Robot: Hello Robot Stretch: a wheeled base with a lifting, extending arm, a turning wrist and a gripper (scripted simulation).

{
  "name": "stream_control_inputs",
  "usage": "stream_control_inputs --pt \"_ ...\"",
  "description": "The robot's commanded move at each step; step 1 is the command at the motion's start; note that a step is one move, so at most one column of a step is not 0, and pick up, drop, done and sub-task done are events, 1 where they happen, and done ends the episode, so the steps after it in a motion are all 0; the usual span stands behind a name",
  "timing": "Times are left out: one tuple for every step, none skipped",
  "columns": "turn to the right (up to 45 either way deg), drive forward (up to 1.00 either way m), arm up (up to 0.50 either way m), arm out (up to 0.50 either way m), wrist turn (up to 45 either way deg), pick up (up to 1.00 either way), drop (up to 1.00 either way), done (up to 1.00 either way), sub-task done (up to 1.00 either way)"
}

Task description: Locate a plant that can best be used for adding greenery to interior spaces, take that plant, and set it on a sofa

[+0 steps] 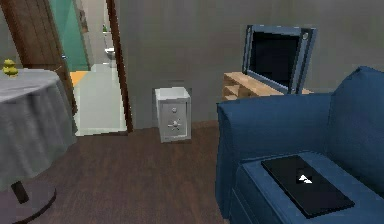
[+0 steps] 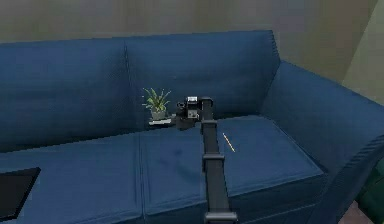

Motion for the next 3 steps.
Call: stream_control_inputs --pt "0.0 0.0 0.0 0.0 0.0 0.0 1.0 0.0 0.0" --pt "0.0 0.0 0.1 0.0 0.0 0.0 0.0 0.0 0.0" --pt "0.0 0.0 0.0 -0.08 0.0 0.0 0.0 0.0 0.0"
